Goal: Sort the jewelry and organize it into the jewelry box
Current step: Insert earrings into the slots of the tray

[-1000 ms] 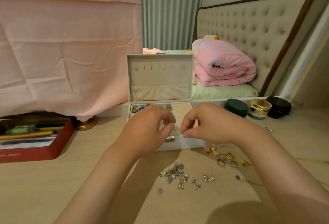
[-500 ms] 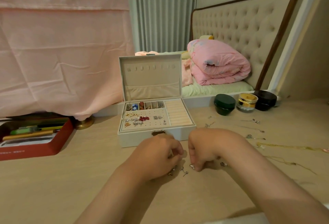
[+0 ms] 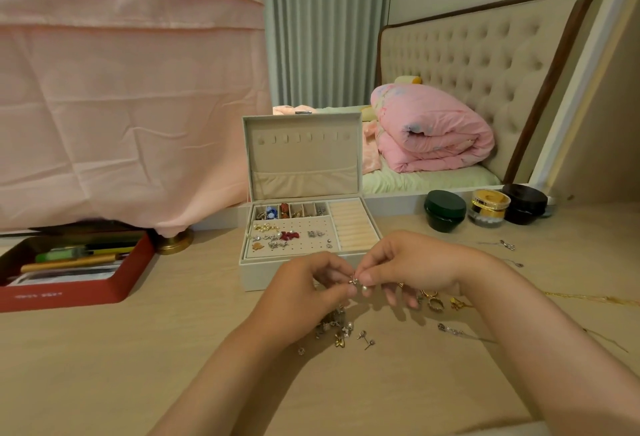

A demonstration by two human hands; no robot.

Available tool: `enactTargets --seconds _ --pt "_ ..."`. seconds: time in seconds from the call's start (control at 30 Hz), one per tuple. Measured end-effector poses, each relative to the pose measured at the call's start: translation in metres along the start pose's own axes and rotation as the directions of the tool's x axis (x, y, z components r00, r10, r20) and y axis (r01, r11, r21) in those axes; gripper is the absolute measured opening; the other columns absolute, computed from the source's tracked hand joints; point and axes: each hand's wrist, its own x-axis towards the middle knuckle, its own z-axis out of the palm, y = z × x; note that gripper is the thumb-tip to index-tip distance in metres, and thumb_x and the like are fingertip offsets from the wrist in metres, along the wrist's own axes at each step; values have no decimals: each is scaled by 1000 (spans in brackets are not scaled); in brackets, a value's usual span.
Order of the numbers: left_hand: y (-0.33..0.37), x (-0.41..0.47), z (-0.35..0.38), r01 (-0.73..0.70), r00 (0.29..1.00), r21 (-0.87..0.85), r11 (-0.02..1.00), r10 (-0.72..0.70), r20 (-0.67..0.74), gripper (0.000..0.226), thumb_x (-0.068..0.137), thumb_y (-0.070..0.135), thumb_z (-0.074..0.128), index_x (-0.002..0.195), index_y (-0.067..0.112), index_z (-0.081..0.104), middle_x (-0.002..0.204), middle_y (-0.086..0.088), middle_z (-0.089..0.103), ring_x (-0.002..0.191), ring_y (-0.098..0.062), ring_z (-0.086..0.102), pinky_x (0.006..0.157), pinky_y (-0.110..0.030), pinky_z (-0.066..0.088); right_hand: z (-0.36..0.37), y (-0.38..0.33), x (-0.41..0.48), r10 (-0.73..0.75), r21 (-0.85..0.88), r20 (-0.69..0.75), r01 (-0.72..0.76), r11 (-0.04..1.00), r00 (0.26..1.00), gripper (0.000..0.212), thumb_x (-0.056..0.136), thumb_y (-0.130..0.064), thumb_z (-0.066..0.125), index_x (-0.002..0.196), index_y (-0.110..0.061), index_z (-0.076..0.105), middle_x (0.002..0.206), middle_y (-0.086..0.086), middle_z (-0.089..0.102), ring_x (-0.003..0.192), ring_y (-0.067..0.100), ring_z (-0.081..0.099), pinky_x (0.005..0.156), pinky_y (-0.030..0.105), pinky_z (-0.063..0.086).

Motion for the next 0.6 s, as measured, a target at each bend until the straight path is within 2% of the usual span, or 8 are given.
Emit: enactTargets --seconds 0.13,0.23,0.37,0.6 --pt "1 1 -4 38 993 -177 984 -56 -100 8 80 23 82 86 25 78 76 6 74 73 -6 67 69 -20 51 5 -5 1 -45 179 -29 50 983 999 17 99 -14 62 105 -6 76 91 5 75 54 9 57 39 19 43" --pt "3 2 -8 43 987 -217 975 -75 -139 5 80 22 82 79 24 78 74 4 74 69 -4 65 66 -17 49 9 -7 2 -40 276 -48 52 960 998 17 99 -14 61 104 -6 76 91 7 75 52 7 58 40 18 42" --pt "7 1 -15 19 989 -166 986 -43 -143 5 83 20 80 79 22 76 73 7 72 64 3 59 62 -11 43 14 -10 6 -17 363 -80 45 931 997 19 99 -17 61 101 -8 77 100 13 76 57 13 60 40 20 44" --pt "5 10 -29 -28 993 53 998 34 -109 11 90 30 70 81 33 74 76 19 70 73 1 59 70 -18 46 20 -15 13 -20 337 -221 96 937 975 14 94 -21 70 92 -12 80 94 10 77 57 15 58 43 24 42"
